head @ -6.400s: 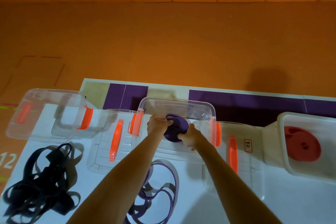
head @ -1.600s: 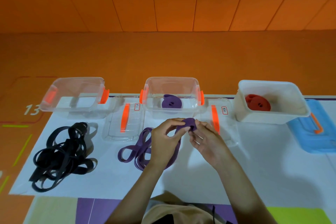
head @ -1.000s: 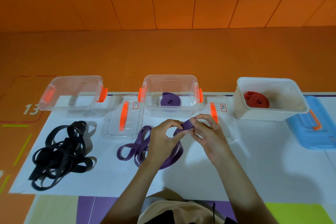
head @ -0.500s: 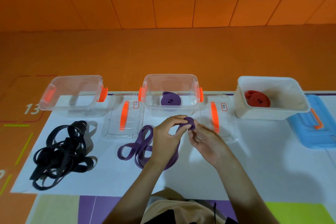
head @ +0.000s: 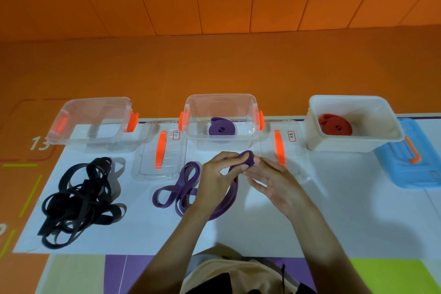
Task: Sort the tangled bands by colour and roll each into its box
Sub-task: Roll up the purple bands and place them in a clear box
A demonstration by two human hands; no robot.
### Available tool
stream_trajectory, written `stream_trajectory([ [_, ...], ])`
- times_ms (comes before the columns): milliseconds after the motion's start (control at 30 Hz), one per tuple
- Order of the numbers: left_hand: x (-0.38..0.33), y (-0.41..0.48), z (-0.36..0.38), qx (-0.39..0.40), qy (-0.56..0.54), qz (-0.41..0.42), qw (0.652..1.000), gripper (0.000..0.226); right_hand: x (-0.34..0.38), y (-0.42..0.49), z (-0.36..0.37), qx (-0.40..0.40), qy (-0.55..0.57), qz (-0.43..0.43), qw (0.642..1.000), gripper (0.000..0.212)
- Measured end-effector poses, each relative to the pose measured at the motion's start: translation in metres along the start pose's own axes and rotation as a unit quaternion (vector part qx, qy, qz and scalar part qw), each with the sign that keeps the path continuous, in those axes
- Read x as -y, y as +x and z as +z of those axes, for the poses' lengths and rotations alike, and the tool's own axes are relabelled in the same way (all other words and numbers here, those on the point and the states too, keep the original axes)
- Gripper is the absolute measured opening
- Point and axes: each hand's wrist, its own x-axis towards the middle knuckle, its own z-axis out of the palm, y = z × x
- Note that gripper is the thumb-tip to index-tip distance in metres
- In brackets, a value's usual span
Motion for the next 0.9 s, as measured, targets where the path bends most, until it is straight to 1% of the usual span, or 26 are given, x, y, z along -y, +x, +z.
stream_trajectory([
  [100, -0.007, 0.002, -0.002, 0.014, -0.003, 0.02, 1.0, 0.033, 0.007, -0.001, 0.001, 0.005, -0.049, -0.012, 0.999, 0.041],
  [200, -0.015, 0.005, -0.006, 0.04, -0.034, -0.01, 0.999, 0.033, 0.017, 0.001, -0.004, 0.017, -0.056, -0.055, 0.997, 0.043],
  [267, -0.018, 0.006, -0.01, 0.046, -0.053, -0.019, 0.997, 0.033, 0.02, 0.002, -0.007, 0.027, -0.055, -0.093, 0.994, 0.041],
  [367, -0.022, 0.006, -0.014, 0.02, -0.093, -0.026, 0.995, 0.037, 0.022, 0.004, -0.003, 0.038, -0.09, -0.146, 0.985, 0.023],
  [433, -0.023, 0.006, -0.015, -0.018, -0.125, -0.032, 0.991, 0.033, 0.023, 0.007, 0.002, 0.042, -0.086, -0.17, 0.981, 0.02],
  [500, -0.025, 0.008, -0.017, -0.043, -0.134, -0.024, 0.99, 0.03, 0.023, 0.009, 0.007, 0.044, -0.062, -0.186, 0.98, 0.024],
  [567, -0.026, 0.011, -0.02, -0.047, -0.133, -0.016, 0.99, 0.031, 0.021, 0.014, 0.011, 0.057, -0.031, -0.185, 0.981, 0.032],
  [667, -0.024, 0.013, -0.028, -0.048, -0.127, -0.032, 0.99, 0.028, 0.017, 0.019, 0.015, 0.106, 0.012, -0.133, 0.985, 0.038],
  [700, -0.022, 0.013, -0.03, -0.043, -0.119, -0.038, 0.991, 0.027, 0.016, 0.02, 0.015, 0.117, 0.003, -0.116, 0.986, 0.037],
  [767, -0.019, 0.012, -0.033, -0.025, -0.088, -0.036, 0.995, 0.027, 0.016, 0.021, 0.012, 0.113, -0.051, -0.102, 0.987, 0.034],
  [833, -0.018, 0.011, -0.036, -0.011, -0.068, -0.032, 0.997, 0.029, 0.019, 0.022, 0.01, 0.099, -0.112, -0.103, 0.983, 0.034],
  [900, -0.018, 0.012, -0.037, -0.011, -0.064, -0.035, 0.997, 0.032, 0.023, 0.022, 0.007, 0.096, -0.136, -0.104, 0.981, 0.039],
])
